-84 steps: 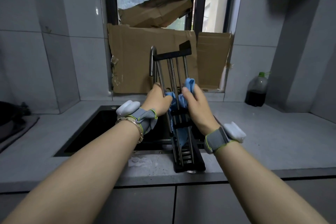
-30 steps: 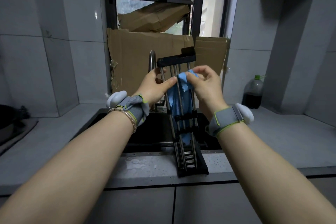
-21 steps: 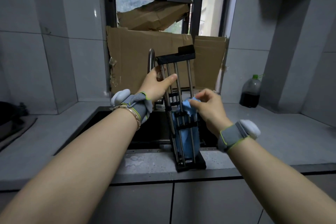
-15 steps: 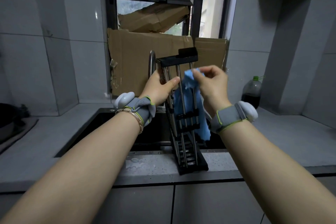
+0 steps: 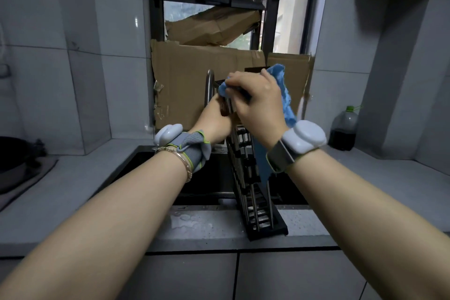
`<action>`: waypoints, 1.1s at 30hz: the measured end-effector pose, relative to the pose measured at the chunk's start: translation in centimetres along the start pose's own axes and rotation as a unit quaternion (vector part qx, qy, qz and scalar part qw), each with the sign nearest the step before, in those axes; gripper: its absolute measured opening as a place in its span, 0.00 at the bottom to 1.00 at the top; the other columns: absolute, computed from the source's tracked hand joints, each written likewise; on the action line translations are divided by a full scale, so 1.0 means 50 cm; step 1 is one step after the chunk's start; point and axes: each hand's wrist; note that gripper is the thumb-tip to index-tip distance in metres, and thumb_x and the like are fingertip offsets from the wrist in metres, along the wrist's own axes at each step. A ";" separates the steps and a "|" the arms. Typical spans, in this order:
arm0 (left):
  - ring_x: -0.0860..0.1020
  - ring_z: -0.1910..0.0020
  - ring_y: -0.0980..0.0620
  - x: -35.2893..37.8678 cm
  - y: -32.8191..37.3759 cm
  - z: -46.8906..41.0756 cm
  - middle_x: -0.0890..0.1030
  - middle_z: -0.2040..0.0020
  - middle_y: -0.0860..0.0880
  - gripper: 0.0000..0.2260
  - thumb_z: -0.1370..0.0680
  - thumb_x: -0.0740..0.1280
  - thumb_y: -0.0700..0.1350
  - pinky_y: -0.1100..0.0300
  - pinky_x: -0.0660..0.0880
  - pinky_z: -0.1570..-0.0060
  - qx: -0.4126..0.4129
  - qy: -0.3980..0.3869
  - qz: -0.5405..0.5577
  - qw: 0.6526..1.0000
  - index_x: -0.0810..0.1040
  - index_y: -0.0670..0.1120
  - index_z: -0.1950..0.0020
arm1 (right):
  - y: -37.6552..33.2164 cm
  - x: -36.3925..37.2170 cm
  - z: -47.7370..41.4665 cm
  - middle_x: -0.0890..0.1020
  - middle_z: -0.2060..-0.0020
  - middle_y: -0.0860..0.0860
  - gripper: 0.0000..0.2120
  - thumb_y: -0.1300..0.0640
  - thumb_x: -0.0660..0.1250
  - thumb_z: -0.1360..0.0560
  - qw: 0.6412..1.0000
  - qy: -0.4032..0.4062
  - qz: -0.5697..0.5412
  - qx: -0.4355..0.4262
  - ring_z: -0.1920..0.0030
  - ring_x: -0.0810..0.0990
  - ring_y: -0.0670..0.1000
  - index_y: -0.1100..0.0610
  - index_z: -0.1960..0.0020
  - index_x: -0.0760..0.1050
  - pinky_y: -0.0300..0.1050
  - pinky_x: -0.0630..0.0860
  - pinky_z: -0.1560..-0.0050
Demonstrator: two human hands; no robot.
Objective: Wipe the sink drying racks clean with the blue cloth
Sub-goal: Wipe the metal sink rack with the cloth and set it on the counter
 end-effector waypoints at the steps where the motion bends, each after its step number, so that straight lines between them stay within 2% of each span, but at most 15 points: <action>1: 0.74 0.59 0.57 -0.001 0.003 -0.001 0.78 0.59 0.52 0.07 0.27 0.66 0.38 0.59 0.72 0.59 -0.004 0.000 0.007 1.000 0.74 0.46 0.52 | 0.007 -0.006 -0.003 0.85 0.59 0.53 0.05 0.62 0.70 0.34 1.000 0.012 0.011 -0.020 0.55 0.83 0.55 0.59 0.59 0.82 0.54 0.65 0.46; 3: 0.75 0.60 0.56 0.001 -0.003 0.001 0.78 0.59 0.52 0.09 0.29 0.68 0.43 0.58 0.72 0.58 -0.015 0.001 0.013 1.000 0.74 0.47 0.51 | 0.027 -0.018 -0.005 0.84 0.61 0.50 0.04 0.62 0.71 0.34 0.996 0.045 0.067 -0.038 0.55 0.81 0.57 0.57 0.59 0.82 0.54 0.65 0.51; 6: 0.77 0.44 0.47 0.006 -0.006 0.002 0.79 0.44 0.46 0.22 0.27 0.71 0.50 0.52 0.73 0.42 -0.045 0.020 0.004 0.999 0.71 0.42 0.37 | 0.064 -0.044 0.004 0.84 0.59 0.48 0.04 0.62 0.70 0.32 0.992 0.088 0.090 0.022 0.55 0.77 0.60 0.57 0.58 0.81 0.52 0.67 0.55; 8: 0.75 0.40 0.45 0.007 -0.010 0.001 0.77 0.39 0.44 0.27 0.27 0.71 0.52 0.49 0.72 0.38 -0.053 0.018 -0.011 0.998 0.70 0.41 0.33 | 0.070 -0.048 0.006 0.83 0.59 0.51 0.03 0.63 0.69 0.31 0.993 0.094 0.070 0.028 0.57 0.75 0.61 0.59 0.58 0.80 0.50 0.71 0.58; 10: 0.77 0.49 0.51 0.009 -0.006 -0.001 0.80 0.48 0.48 0.18 0.27 0.71 0.45 0.60 0.74 0.48 -0.048 0.014 -0.014 0.999 0.74 0.41 0.40 | 0.052 -0.034 -0.002 0.83 0.62 0.52 0.03 0.63 0.67 0.30 0.995 0.064 0.073 -0.012 0.59 0.74 0.61 0.60 0.61 0.80 0.46 0.68 0.61; 12: 0.70 0.61 0.61 0.009 0.003 -0.006 0.75 0.62 0.54 0.05 0.26 0.67 0.36 0.73 0.67 0.64 -0.035 0.013 -0.046 0.998 0.73 0.44 0.56 | 0.021 -0.010 -0.010 0.82 0.67 0.53 0.07 0.62 0.63 0.31 0.995 0.033 0.066 -0.064 0.62 0.74 0.60 0.61 0.64 0.78 0.48 0.68 0.64; 13: 0.66 0.63 0.63 0.008 0.009 -0.006 0.72 0.65 0.56 0.09 0.26 0.65 0.34 0.74 0.65 0.68 -0.029 0.011 -0.062 0.998 0.70 0.47 0.61 | 0.012 -0.003 -0.013 0.81 0.68 0.54 0.08 0.62 0.62 0.30 0.994 0.021 0.060 -0.084 0.63 0.75 0.60 0.62 0.65 0.78 0.48 0.69 0.65; 16: 0.71 0.62 0.61 0.001 0.002 -0.003 0.75 0.63 0.55 0.06 0.26 0.68 0.37 0.72 0.67 0.66 -0.029 0.004 -0.044 0.999 0.71 0.45 0.58 | 0.033 -0.011 -0.013 0.81 0.66 0.56 0.08 0.62 0.63 0.29 0.992 0.014 0.064 -0.105 0.62 0.75 0.61 0.64 0.64 0.78 0.44 0.66 0.61; 18: 0.79 0.51 0.51 -0.002 -0.006 0.000 0.80 0.52 0.49 0.14 0.27 0.71 0.45 0.60 0.75 0.53 -0.044 0.011 -0.021 0.999 0.74 0.41 0.45 | 0.067 -0.032 -0.004 0.80 0.62 0.58 0.03 0.65 0.67 0.29 0.993 0.038 0.096 -0.060 0.60 0.74 0.62 0.64 0.61 0.78 0.40 0.61 0.60; 20: 0.76 0.41 0.44 0.005 0.003 0.006 0.78 0.40 0.44 0.25 0.28 0.72 0.51 0.47 0.75 0.43 -0.067 0.008 -0.021 0.998 0.71 0.43 0.35 | 0.082 -0.049 0.007 0.79 0.60 0.59 0.02 0.69 0.67 0.31 0.993 0.067 0.096 0.010 0.59 0.74 0.61 0.64 0.60 0.77 0.36 0.59 0.60; 21: 0.76 0.40 0.44 0.009 0.005 0.006 0.77 0.39 0.43 0.28 0.29 0.72 0.53 0.46 0.75 0.42 -0.074 0.006 -0.029 0.997 0.69 0.43 0.34 | 0.084 -0.053 0.011 0.78 0.59 0.58 0.02 0.69 0.66 0.31 0.992 0.083 0.077 0.048 0.58 0.74 0.57 0.64 0.60 0.77 0.34 0.60 0.60; 23: 0.77 0.45 0.47 0.011 0.004 0.004 0.78 0.44 0.46 0.23 0.27 0.71 0.51 0.53 0.75 0.47 -0.076 0.005 -0.039 0.996 0.70 0.42 0.38 | 0.080 -0.064 0.004 0.76 0.58 0.55 0.02 0.66 0.66 0.30 0.978 0.150 -0.003 0.143 0.59 0.72 0.46 0.62 0.58 0.75 0.30 0.66 0.58; 26: 0.78 0.54 0.47 -0.006 -0.011 0.005 0.78 0.51 0.45 0.12 0.24 0.68 0.46 0.52 0.76 0.53 -0.104 0.030 -0.024 0.994 0.70 0.47 0.44 | 0.071 -0.083 -0.002 0.77 0.57 0.54 0.05 0.61 0.66 0.29 0.934 0.228 -0.115 0.251 0.57 0.76 0.48 0.55 0.56 0.71 0.38 0.75 0.53; 29: 0.76 0.56 0.50 -0.007 -0.014 0.012 0.75 0.59 0.52 0.11 0.25 0.69 0.44 0.51 0.77 0.49 -0.101 0.046 -0.009 0.994 0.69 0.48 0.48 | 0.037 -0.053 0.042 0.75 0.54 0.53 0.07 0.62 0.68 0.28 0.944 0.131 -0.129 0.275 0.56 0.75 0.44 0.55 0.53 0.71 0.34 0.74 0.53; 33: 0.78 0.51 0.48 0.005 -0.008 0.015 0.75 0.57 0.51 0.12 0.27 0.71 0.41 0.50 0.77 0.47 -0.076 0.065 0.001 0.995 0.70 0.50 0.50 | 0.022 -0.004 0.107 0.74 0.49 0.49 0.11 0.66 0.66 0.27 0.964 0.079 -0.099 0.233 0.49 0.73 0.44 0.62 0.46 0.75 0.32 0.70 0.45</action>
Point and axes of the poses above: each hand's wrist, its own z-axis away from the middle knuckle, its own x-axis out of the palm, y = z × x
